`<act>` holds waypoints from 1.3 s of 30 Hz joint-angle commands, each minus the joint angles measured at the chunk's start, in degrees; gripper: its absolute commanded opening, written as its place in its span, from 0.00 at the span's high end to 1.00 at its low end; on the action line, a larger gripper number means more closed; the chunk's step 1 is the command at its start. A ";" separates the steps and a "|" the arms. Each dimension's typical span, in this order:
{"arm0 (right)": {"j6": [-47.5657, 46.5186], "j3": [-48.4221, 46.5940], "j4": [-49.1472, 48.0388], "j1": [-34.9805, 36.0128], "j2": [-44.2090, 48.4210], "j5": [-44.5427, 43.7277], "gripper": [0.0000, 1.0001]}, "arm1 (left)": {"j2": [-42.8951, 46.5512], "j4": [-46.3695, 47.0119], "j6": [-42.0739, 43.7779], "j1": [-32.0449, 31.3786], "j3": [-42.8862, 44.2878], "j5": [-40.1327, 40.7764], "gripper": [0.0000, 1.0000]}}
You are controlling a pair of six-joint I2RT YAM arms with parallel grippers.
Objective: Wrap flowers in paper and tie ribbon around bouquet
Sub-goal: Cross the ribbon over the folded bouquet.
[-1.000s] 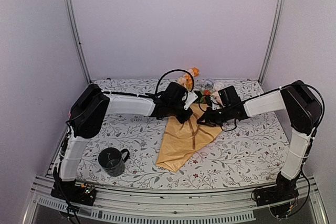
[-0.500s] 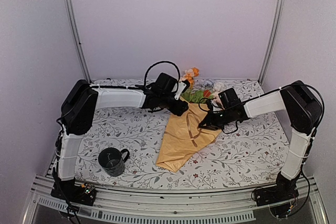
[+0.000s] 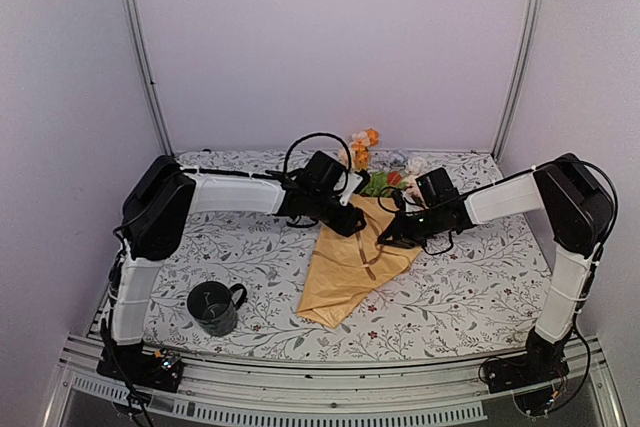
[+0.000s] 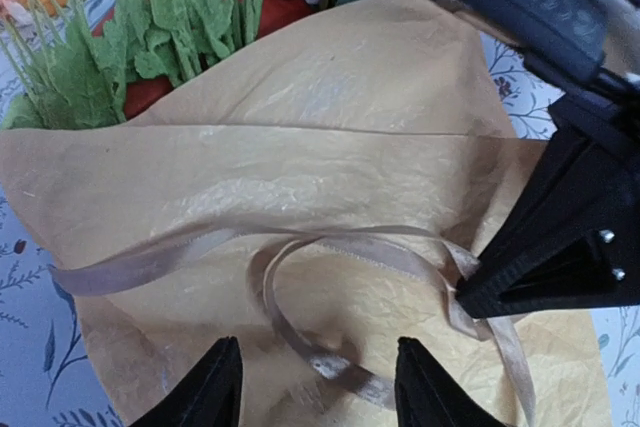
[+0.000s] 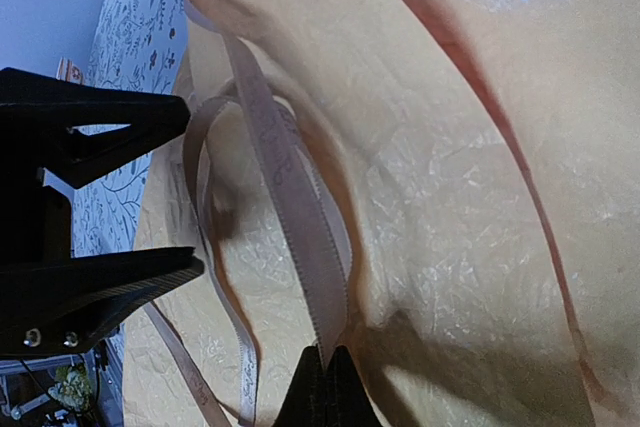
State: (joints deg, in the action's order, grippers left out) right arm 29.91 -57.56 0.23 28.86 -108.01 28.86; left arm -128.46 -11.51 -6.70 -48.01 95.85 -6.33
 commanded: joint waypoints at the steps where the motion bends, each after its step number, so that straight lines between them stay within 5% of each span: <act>1: -0.64 0.06 0.61 -0.03 0.36 0.22 1.00 | -3.96 -3.14 1.30 -0.30 5.10 1.90 0.46; 7: -0.56 -0.50 0.63 -0.15 0.72 0.79 1.00 | -6.77 -4.00 3.75 -0.55 6.99 5.06 0.59; 11: -0.48 -0.80 0.29 -0.50 0.64 1.51 1.00 | -5.83 -2.17 4.23 -0.84 5.20 4.50 0.99; 29: 3.28 -1.00 -5.61 -3.28 -2.95 7.61 1.00 | 23.49 6.27 10.01 -3.91 -23.16 -0.85 1.00; 39: 2.63 -0.01 -5.46 -3.23 -3.97 8.49 1.00 | 32.07 -1.13 10.56 -4.31 -28.62 9.66 1.00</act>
State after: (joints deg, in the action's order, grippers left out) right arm 32.77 -57.69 -4.36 25.80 -110.87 36.53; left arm -99.59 -8.88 3.64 -52.12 70.08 -1.58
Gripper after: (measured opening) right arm 0.008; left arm 0.005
